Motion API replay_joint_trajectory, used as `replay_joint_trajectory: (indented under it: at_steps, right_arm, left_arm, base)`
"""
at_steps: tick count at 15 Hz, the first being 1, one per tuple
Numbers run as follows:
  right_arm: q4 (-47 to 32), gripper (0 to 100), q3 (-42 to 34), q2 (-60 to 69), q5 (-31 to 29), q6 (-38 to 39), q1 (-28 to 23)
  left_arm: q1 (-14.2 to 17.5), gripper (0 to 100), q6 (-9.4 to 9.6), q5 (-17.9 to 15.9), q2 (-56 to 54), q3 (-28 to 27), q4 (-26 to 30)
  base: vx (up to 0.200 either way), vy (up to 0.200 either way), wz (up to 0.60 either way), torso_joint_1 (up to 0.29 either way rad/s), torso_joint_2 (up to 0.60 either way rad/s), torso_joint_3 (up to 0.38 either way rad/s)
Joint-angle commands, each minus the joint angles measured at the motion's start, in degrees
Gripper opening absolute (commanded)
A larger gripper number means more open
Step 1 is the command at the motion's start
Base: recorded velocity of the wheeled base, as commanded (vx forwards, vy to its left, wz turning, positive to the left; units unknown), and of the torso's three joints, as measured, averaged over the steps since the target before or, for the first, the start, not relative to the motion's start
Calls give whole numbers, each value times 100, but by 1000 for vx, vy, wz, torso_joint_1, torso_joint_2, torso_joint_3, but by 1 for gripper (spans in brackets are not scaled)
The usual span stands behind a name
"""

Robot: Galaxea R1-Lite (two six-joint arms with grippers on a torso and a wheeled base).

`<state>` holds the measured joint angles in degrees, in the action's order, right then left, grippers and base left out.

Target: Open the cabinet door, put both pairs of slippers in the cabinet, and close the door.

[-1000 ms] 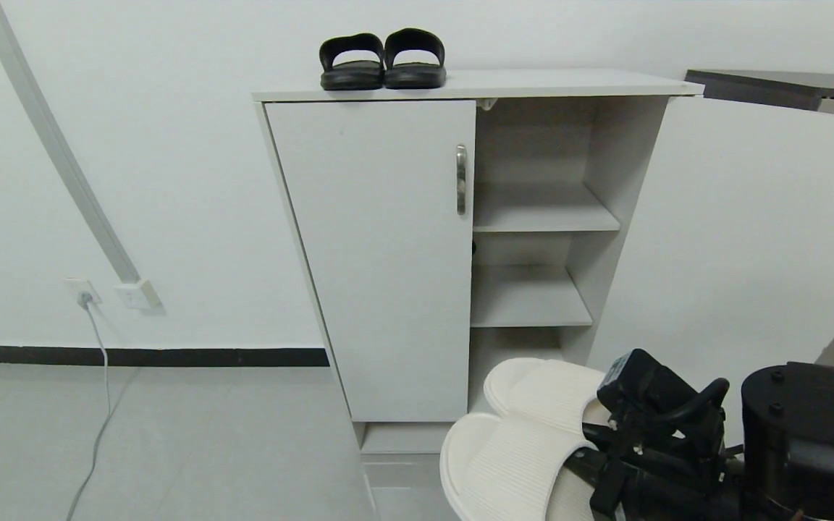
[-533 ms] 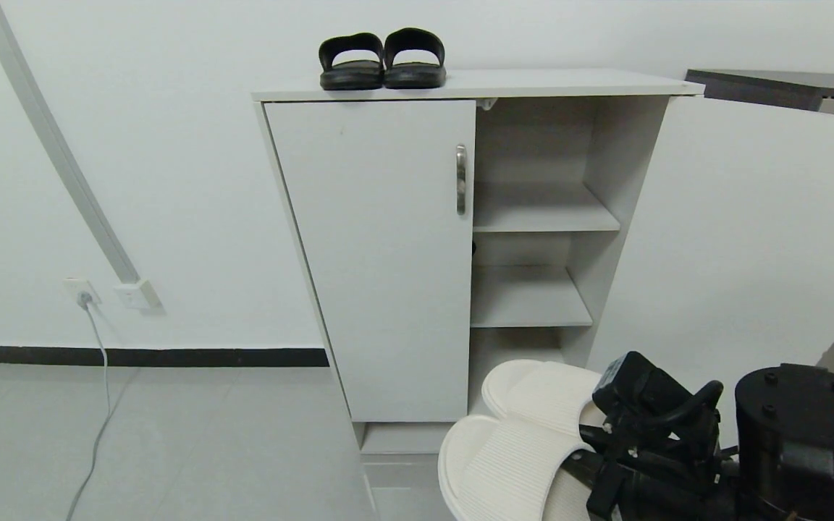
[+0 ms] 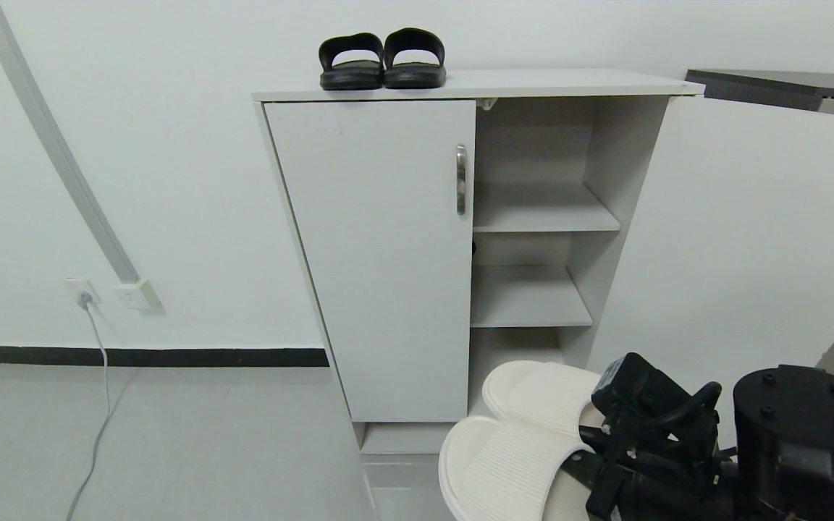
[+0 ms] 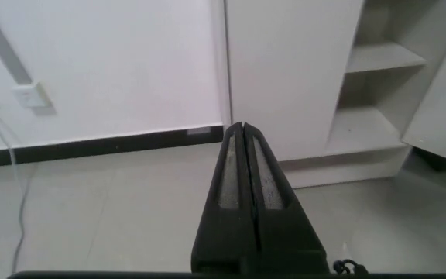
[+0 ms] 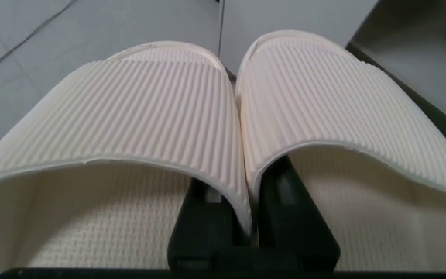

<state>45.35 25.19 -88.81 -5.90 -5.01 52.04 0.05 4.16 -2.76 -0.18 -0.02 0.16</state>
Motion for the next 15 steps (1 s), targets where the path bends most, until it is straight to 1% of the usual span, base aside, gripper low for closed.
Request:
replay_joint_trajectory:
  at_steps: [1,2,3,4,5,6,8,10,11,12,14,15]
  right_arm:
    - [0,0,21,4,-8,0,-1]
    - [0,0,30,-66,-104,35,-1]
    - [9,0,92,-216,-342,123,8]
    - [53,0,136,-462,-834,519,96]
    - [238,0,232,-770,-1405,1099,298]
    - [413,0,426,-1086,-1809,1529,377]
    - [519,0,962,-1745,-2521,1793,394]
    - [519,0,1612,-2396,-3488,1986,421]
    - [510,0,1929,-2694,-3954,2057,421]
    - [510,0,2122,-2888,-4226,2074,403]
    - [519,0,2324,-3099,-4446,2083,324]
    - [519,0,2438,-3187,-4622,2083,192]
  left_arm:
    - [4,0,-3,-23,27,-6,2]
    - [4,0,-55,-15,18,-6,2]
    - [4,0,-152,-6,18,-6,2]
    - [4,0,-178,3,18,-6,2]
    - [4,0,-170,3,18,-6,2]
    - [4,0,-170,3,18,-6,2]
    - [4,0,-196,3,18,-6,2]
    - [4,0,-301,38,18,-6,2]
    - [4,0,-301,38,18,-6,2]
    - [4,0,-293,38,18,-6,2]
    - [4,0,-293,38,18,-6,2]
    - [4,0,-293,38,18,-6,2]
  base:
    - [0,0,0,0,0,0]
    - [0,0,0,0,0,0]
    - [0,0,0,0,0,0]
    - [0,0,0,0,0,0]
    - [0,0,0,0,0,0]
    - [0,0,0,0,0,0]
    - [0,0,0,0,0,0]
    - [0,0,0,0,0,0]
    - [0,0,0,0,0,0]
    - [0,0,0,0,0,0]
    - [0,0,0,0,0,0]
    - [0,0,0,0,0,0]
